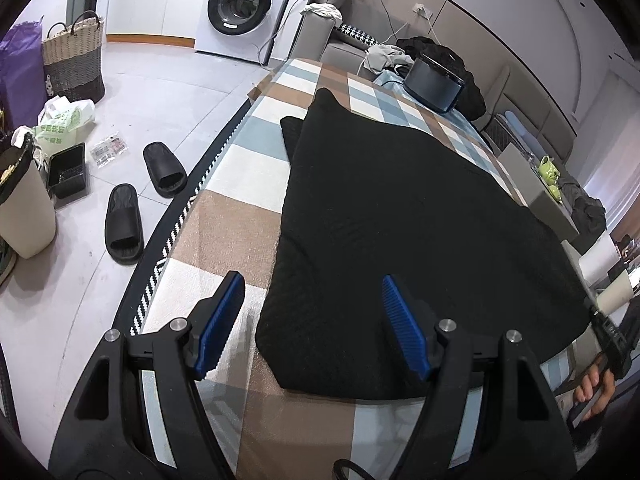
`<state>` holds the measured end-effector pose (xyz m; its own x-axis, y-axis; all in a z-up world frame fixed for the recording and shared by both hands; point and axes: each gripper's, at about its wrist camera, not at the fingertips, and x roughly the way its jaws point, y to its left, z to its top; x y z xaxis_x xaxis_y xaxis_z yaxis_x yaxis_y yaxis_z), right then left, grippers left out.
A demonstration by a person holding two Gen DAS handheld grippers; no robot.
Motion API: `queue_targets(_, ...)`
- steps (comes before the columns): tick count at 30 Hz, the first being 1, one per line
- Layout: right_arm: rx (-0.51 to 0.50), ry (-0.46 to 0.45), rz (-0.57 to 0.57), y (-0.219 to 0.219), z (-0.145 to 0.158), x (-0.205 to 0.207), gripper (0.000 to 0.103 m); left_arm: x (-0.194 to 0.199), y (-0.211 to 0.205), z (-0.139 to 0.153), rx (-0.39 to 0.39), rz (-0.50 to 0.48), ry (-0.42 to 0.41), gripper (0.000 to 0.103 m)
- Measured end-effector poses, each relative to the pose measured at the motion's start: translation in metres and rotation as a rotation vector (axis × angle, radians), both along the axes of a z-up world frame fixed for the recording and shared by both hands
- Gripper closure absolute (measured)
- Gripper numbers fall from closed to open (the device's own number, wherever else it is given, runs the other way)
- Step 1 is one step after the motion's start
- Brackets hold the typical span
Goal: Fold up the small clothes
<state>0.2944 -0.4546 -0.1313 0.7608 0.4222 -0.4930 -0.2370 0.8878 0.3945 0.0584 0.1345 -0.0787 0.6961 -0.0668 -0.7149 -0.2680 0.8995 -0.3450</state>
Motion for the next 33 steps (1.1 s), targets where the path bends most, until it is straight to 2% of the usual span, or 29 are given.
queue_targets(4, -0.018, 0.137, -0.043, -0.007, -0.02, 0.011, 0.098, 0.005, -0.001, -0.001, -0.014, -0.027, 0.005, 0.034)
queue_targets(9, -0.013, 0.161, -0.066, -0.009, -0.02, 0.012, 0.091, 0.01, -0.004, -0.006, -0.037, -0.062, 0.014, 0.034)
queue_targets(12, -0.009, 0.189, -0.061, -0.008, -0.024, 0.014, 0.081, 0.011, -0.003, -0.01, -0.043, -0.037, 0.018, 0.041)
queue_targets(14, 0.004, 0.197, -0.059, -0.007, -0.026, 0.014, 0.075, 0.013, 0.0, -0.012, -0.056, -0.029, 0.021, 0.041)
queue_targets(22, 0.018, 0.22, -0.08, -0.008, -0.027, 0.027, 0.067, 0.035, 0.015, -0.02, -0.093, 0.004, 0.041, 0.042)
queue_targets(23, 0.017, 0.222, -0.085, -0.009, -0.027, 0.029, 0.067, 0.038, 0.018, -0.02, -0.1, 0.011, 0.035, 0.044)
queue_targets(24, 0.021, 0.223, -0.09, -0.01, -0.026, 0.033, 0.067, 0.04, 0.02, -0.02, -0.109, 0.013, 0.026, 0.058)
queue_targets(25, 0.028, 0.226, -0.092, -0.011, -0.027, 0.036, 0.067, 0.042, 0.021, -0.02, -0.114, 0.011, 0.019, 0.079)
queue_targets(29, 0.014, 0.221, -0.108, -0.011, -0.024, 0.048, 0.067, 0.043, 0.019, -0.013, -0.082, 0.008, -0.052, 0.097)
queue_targets(31, 0.02, 0.221, -0.11, -0.01, -0.023, 0.053, 0.069, 0.04, 0.018, -0.008, -0.079, 0.011, -0.076, 0.099)
queue_targets(33, 0.007, 0.22, -0.11, -0.008, -0.023, 0.056, 0.076, 0.037, 0.019, -0.002, -0.08, 0.013, -0.104, 0.1)
